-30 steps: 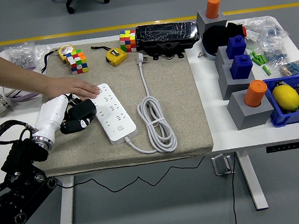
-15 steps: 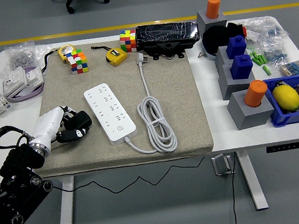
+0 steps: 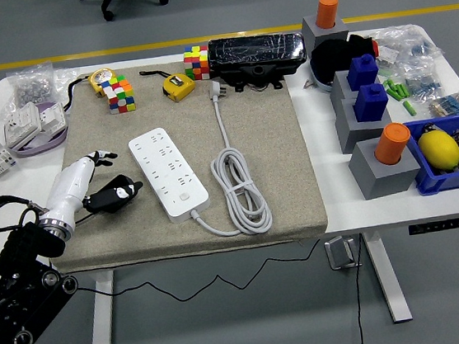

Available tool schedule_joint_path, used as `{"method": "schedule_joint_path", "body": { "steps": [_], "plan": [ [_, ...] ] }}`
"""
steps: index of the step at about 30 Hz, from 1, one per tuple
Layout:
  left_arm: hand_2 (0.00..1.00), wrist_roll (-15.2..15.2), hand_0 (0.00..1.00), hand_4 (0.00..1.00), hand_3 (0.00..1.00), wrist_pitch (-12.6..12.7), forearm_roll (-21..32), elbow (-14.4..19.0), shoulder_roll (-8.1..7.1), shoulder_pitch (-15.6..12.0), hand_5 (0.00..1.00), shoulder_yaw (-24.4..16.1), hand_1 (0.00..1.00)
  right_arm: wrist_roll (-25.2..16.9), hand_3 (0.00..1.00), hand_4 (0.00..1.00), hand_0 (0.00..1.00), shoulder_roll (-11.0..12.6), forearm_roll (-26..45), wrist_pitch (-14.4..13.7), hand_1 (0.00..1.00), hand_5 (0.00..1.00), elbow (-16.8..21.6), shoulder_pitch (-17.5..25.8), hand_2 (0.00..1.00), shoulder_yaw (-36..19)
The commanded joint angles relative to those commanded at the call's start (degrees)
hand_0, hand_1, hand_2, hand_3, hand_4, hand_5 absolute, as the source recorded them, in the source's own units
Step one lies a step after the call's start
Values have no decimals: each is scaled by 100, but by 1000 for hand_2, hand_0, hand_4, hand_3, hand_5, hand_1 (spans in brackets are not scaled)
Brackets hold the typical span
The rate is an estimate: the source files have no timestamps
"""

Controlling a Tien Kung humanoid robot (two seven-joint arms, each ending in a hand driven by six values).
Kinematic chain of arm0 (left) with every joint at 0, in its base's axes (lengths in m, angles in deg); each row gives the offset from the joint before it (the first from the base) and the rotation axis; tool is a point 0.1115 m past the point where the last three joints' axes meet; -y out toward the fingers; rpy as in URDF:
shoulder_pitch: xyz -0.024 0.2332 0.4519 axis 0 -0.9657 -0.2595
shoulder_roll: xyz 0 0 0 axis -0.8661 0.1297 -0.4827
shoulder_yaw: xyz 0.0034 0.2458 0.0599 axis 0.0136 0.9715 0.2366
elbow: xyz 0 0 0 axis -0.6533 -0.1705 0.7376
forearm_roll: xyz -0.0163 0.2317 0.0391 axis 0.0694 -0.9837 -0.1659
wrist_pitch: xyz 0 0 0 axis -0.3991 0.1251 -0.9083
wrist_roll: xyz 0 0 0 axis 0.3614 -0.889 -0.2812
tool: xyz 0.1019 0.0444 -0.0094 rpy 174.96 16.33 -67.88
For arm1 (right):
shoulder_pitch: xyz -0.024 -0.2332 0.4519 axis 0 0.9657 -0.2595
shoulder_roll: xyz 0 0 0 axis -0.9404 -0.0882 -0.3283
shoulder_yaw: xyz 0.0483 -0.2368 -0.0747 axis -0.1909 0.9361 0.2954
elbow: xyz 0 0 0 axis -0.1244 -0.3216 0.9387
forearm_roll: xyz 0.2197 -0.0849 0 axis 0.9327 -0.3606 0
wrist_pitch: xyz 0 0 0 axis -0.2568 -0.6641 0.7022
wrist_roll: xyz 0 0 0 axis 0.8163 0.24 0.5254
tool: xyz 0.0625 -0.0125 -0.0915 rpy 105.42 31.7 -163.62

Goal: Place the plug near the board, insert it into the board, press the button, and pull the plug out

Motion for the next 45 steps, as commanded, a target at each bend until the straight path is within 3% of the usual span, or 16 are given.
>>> {"method": "schedule_joint_path", "body": {
  "steps": [8,14,24,45],
  "plan": [
    [765,-1210,746,993,783,738,1504,542,31,-86,677,-380,797,-5,547,977,649,12,-2,-3,643,548,1,-24,608,4],
    [744,-1528,739,977,757,879,2137,731,60,-85,669,-535,771,-6,547,975,649,16,-11,-6,642,547,-14,-51,607,-20],
    [734,-1683,725,947,753,918,2462,918,108,-171,683,-718,754,-15,546,974,648,51,-53,-19,643,547,-20,-113,608,-44],
    [731,-1492,727,927,748,759,2413,1133,86,-276,699,-827,741,-23,547,973,649,49,-85,-29,643,544,-62,-165,611,-11]
  ]
}}
